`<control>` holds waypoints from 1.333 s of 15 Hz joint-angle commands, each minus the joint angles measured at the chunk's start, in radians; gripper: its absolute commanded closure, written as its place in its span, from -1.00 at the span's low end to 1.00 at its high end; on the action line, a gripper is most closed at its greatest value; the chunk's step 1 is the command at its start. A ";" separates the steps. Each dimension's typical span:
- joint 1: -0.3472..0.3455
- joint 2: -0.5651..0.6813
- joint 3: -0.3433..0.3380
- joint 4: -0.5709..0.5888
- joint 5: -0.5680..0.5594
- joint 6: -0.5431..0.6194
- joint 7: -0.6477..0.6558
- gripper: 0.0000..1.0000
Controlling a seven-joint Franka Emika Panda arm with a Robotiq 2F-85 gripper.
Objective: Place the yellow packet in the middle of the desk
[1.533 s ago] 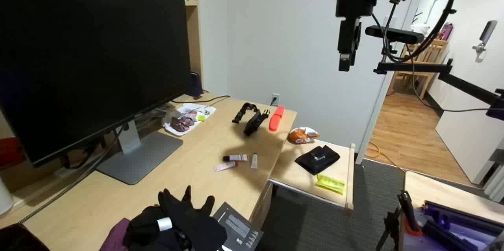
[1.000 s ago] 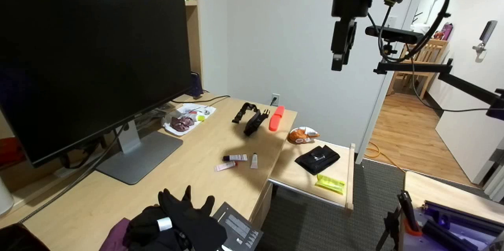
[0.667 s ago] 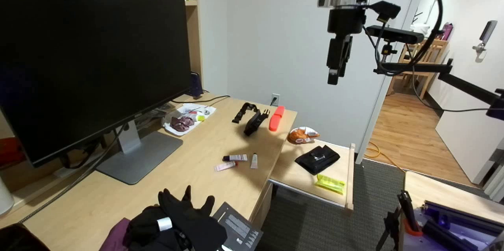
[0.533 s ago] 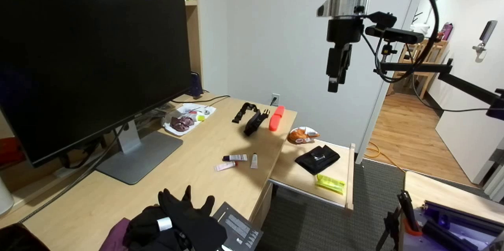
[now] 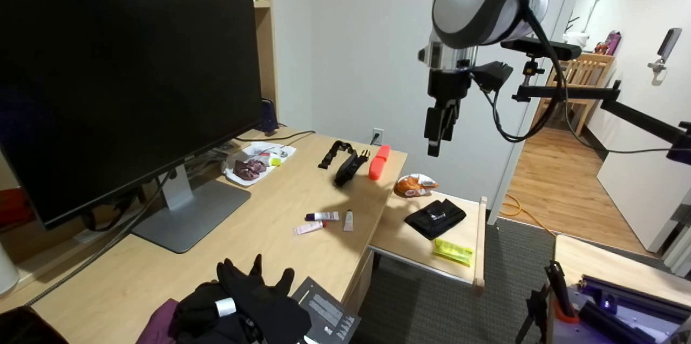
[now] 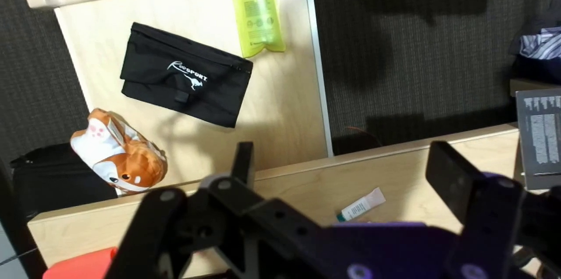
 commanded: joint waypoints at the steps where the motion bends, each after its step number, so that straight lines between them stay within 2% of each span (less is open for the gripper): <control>1: -0.027 0.116 0.027 0.033 0.050 0.088 -0.025 -1.00; 5: -0.044 0.198 0.059 0.055 0.115 0.167 -0.040 -1.00; 11: -0.092 0.302 0.112 0.109 0.185 0.206 -0.059 -1.00; 13: -0.112 0.348 0.110 0.125 0.165 0.214 -0.043 -1.00; 20: -0.193 0.475 0.101 0.084 0.055 0.396 -0.084 -1.00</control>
